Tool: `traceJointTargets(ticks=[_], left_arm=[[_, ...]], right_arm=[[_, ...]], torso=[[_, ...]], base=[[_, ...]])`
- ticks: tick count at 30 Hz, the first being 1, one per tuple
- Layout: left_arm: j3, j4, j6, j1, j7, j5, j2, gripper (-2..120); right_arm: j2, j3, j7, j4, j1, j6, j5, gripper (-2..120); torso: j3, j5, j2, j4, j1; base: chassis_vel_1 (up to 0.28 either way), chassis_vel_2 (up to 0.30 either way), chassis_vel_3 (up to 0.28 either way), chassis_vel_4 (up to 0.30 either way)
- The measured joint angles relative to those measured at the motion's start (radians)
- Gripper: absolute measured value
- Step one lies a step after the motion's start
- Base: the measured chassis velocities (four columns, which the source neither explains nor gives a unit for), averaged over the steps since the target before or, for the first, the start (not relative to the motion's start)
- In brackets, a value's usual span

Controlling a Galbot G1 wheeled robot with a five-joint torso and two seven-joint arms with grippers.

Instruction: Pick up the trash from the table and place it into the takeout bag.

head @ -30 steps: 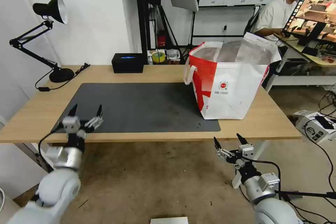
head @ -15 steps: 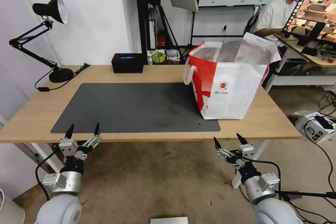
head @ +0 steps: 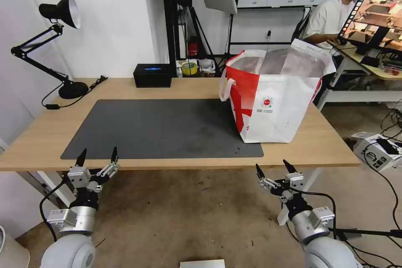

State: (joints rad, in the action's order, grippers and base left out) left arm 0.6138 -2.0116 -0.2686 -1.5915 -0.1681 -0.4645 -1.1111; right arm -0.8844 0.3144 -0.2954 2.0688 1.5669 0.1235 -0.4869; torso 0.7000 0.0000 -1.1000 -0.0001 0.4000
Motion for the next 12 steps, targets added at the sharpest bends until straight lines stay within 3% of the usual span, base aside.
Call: traceJointTargets(ticks=[12], left_arm=[[-0.002,0.000,0.001,0.002,0.000,-0.001,0.001,100]], right_arm=[[0.000,0.000,0.000,0.000,0.000,0.000,0.000,100]], torso=[[0.000,0.0000,0.000,0.0001,0.000]], base=[[0.000,0.000,0.000,0.000]])
